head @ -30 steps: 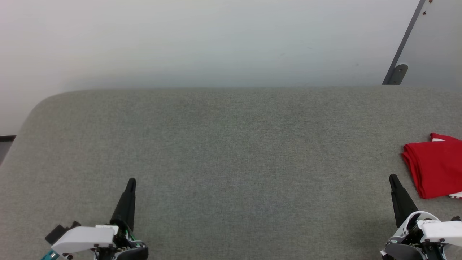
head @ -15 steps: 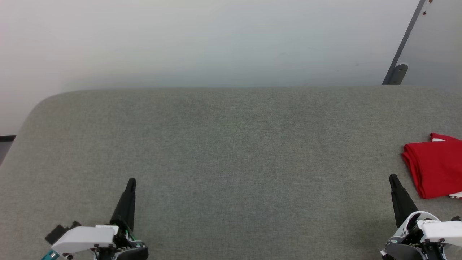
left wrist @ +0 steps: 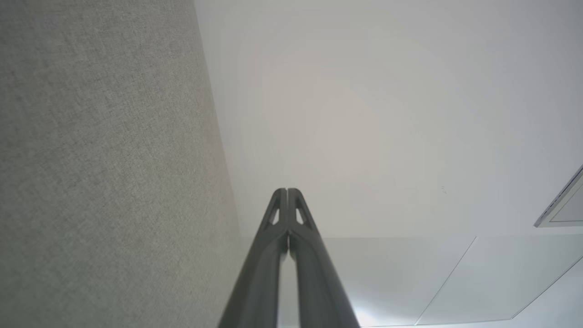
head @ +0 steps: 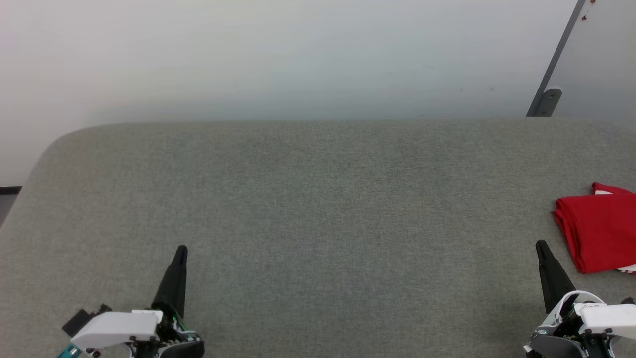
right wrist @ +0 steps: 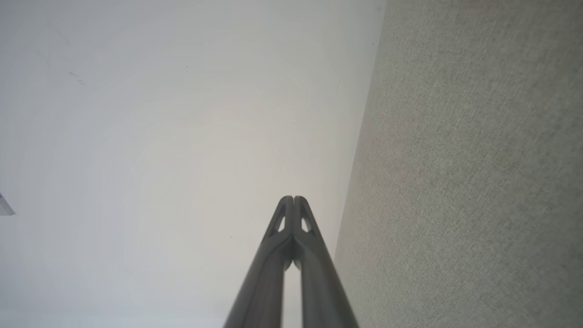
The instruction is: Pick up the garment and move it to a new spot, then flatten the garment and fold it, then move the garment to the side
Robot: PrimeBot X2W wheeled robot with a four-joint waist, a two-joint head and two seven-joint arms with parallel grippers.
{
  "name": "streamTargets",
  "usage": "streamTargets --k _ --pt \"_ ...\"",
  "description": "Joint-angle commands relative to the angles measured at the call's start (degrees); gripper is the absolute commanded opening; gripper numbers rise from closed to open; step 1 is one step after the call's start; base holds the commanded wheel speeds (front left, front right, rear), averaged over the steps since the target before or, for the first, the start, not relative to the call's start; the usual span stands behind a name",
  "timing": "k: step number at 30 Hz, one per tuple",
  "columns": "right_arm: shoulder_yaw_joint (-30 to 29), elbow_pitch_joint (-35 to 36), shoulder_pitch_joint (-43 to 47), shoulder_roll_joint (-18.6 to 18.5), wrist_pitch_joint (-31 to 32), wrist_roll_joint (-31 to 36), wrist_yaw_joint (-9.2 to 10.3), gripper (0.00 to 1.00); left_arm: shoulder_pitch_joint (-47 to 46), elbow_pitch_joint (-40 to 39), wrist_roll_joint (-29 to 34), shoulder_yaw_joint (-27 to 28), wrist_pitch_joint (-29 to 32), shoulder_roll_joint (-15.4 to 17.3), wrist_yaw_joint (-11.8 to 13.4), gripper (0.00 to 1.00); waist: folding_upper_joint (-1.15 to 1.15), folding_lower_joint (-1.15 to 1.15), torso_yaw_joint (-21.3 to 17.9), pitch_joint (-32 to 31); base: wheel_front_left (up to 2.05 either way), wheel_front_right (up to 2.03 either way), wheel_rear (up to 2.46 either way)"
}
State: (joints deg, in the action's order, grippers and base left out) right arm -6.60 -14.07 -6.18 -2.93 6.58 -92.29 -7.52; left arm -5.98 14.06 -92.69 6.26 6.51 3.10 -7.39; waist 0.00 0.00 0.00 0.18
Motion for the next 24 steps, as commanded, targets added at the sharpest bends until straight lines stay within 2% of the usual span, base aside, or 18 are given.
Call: streamTargets --k 1,24 --pt "-0.05 -0.01 -0.15 0.22 0.17 -0.13 0.06 0.0 -0.56 0.07 0.23 0.2 -0.05 -0.12 -0.18 0.0 0.0 0.0 0.0 0.0 0.0 0.0 0.0" --pt "-0.05 -0.01 -0.15 0.22 0.18 -0.13 0.06 0.0 -0.57 0.07 0.32 0.27 0.03 -0.16 -0.18 0.0 0.0 0.0 0.0 0.0 0.0 0.0 0.0"
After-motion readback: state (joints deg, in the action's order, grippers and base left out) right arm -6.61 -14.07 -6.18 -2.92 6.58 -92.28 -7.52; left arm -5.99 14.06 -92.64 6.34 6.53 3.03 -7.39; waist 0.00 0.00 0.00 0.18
